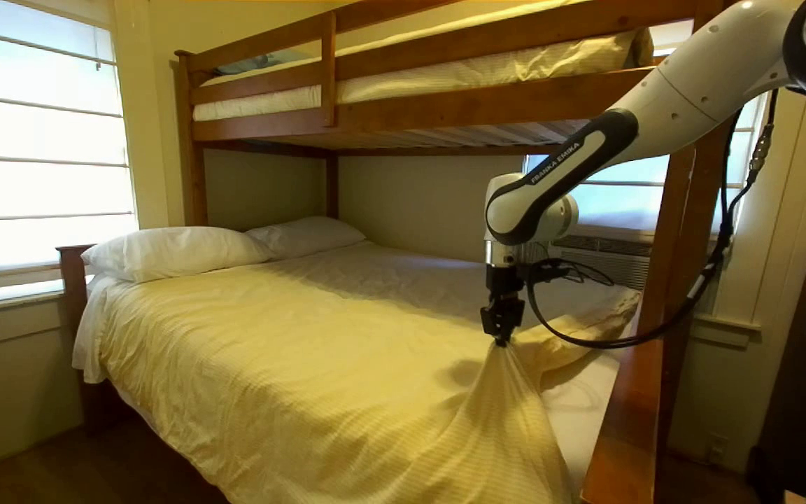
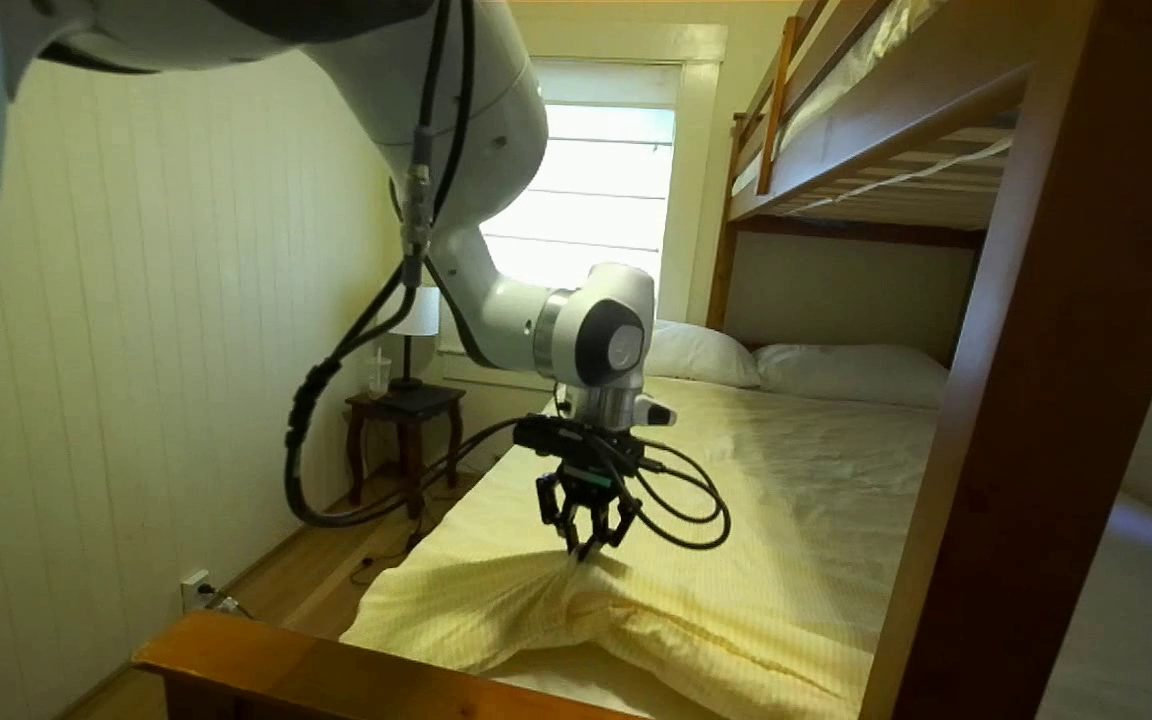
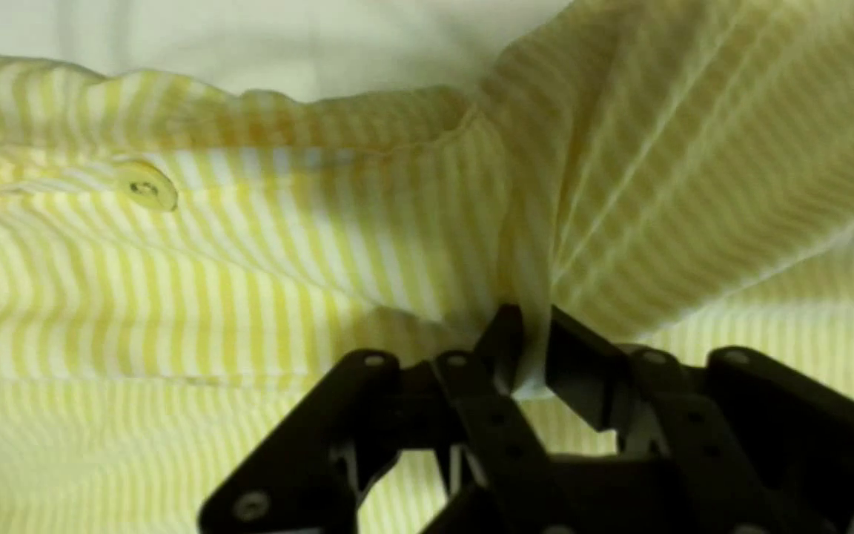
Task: Uncover the beddings at the foot of the bed.
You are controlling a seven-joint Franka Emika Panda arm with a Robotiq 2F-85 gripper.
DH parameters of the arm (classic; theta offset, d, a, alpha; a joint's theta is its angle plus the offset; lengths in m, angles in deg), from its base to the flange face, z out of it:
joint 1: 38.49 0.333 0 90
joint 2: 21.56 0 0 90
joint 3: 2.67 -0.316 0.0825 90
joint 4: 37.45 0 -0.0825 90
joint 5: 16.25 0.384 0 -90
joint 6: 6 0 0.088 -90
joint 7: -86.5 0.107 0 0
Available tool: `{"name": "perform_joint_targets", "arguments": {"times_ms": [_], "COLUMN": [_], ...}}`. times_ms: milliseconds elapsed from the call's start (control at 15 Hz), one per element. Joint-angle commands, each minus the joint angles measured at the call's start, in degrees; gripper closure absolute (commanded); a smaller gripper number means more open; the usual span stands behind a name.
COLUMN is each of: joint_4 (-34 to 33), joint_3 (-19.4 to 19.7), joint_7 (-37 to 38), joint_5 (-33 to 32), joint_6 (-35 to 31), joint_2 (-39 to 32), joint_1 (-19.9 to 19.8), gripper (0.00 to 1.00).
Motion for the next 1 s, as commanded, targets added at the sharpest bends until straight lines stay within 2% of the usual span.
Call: {"name": "perform_joint_targets", "arguments": {"times_ms": [0,200,267,333,533,733,800,933], "joint_4": [-11.1,-18.7,-20.8,-13.3,-17.4,-18.0,-18.0,-21.8], "joint_3": [-0.2,-0.1,-0.6,-0.5,-0.5,-0.6,-0.6,0.1], "joint_7": [-0.6,-2.8,-4.1,-1.3,-2.3,-2.3,-2.3,-2.4], "joint_5": [-2.3,-0.7,1.8,-0.4,0.3,0.3,0.3,-1.8], "joint_6": [-3.1,-7.8,-9.8,-6.7,-8.2,-8.3,-8.3,-10.4], "joint_2": [-3.9,-8.0,-9.4,-4.7,-7.7,-8.3,-8.3,-12.0], "joint_1": [-0.2,-1.7,-2.7,-1.2,-2.0,-2.0,-2.0,-1.8], "gripper": [0.97,0.97,0.97,0.87,0.87,0.87,0.97,0.97]}}
